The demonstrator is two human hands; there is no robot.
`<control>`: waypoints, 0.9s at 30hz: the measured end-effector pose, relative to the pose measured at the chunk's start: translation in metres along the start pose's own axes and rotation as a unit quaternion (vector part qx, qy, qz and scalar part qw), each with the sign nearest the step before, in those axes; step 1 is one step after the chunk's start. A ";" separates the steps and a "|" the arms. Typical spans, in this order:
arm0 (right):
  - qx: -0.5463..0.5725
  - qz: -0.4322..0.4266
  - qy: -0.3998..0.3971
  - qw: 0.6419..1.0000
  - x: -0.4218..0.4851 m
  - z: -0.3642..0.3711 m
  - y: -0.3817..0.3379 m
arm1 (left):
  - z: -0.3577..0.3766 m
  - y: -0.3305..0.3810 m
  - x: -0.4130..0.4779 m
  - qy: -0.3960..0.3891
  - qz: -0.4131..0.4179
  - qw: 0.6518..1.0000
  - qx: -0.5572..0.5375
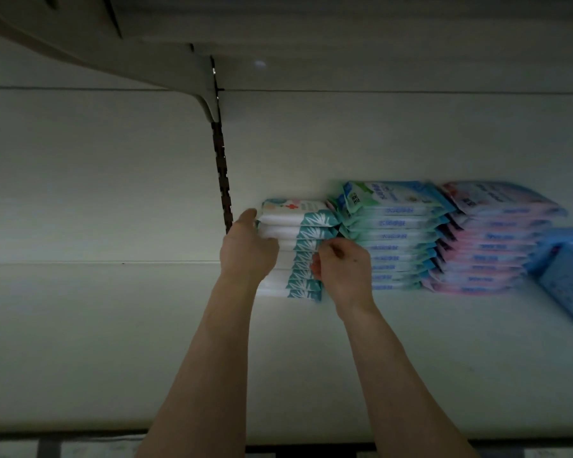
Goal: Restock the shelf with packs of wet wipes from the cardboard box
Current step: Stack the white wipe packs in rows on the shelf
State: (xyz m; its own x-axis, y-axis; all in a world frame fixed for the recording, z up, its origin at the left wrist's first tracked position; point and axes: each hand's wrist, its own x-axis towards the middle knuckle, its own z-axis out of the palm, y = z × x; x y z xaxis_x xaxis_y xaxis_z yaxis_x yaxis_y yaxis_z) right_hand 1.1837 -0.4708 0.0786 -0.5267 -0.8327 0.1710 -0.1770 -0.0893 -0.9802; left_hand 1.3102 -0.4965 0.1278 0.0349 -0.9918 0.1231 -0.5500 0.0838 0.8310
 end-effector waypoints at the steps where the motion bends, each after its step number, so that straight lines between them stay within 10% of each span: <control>1: 0.005 0.007 -0.010 1.000 -0.001 0.001 -0.001 | -0.001 0.000 0.001 -0.010 0.009 1.000 -0.003; 27: -0.021 0.036 0.051 0.998 0.000 -0.001 -0.026 | -0.004 0.003 0.002 -0.016 0.040 0.998 -0.043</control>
State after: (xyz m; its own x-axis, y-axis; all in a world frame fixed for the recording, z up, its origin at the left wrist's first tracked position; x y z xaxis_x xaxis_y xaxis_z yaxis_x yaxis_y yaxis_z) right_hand 1.1875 -0.4684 0.1040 -0.6205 -0.7763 0.1112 -0.1694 -0.0058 -0.9855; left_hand 1.3118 -0.4982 0.1322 -0.0333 -0.9840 0.1750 -0.4764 0.1695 0.8627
